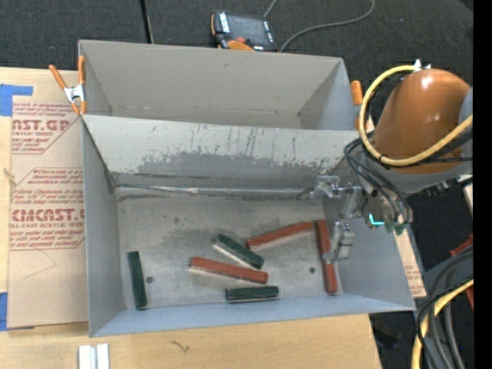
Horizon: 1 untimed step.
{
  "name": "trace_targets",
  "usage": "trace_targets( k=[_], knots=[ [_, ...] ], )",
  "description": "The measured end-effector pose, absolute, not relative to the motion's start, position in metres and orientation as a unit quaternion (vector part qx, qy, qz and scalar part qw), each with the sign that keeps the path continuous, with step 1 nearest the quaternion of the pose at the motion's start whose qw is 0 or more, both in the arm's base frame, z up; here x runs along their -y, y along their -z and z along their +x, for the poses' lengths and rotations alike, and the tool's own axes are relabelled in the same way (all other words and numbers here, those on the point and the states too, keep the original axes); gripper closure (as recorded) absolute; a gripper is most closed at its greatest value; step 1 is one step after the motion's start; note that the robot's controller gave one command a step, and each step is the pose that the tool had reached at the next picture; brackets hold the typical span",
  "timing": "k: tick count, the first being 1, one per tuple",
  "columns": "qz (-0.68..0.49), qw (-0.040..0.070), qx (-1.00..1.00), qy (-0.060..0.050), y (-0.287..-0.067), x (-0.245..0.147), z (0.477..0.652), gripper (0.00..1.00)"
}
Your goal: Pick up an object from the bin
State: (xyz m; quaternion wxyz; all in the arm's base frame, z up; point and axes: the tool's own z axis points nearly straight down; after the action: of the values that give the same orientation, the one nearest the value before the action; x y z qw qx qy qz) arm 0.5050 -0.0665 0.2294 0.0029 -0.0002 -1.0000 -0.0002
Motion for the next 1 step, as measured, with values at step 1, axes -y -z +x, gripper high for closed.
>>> trace_targets(
  k=[1],
  knots=[
    [0.309, 0.002, 0.951, 0.001, -0.1102, 0.0827, 0.5129, 0.0]
  ],
)
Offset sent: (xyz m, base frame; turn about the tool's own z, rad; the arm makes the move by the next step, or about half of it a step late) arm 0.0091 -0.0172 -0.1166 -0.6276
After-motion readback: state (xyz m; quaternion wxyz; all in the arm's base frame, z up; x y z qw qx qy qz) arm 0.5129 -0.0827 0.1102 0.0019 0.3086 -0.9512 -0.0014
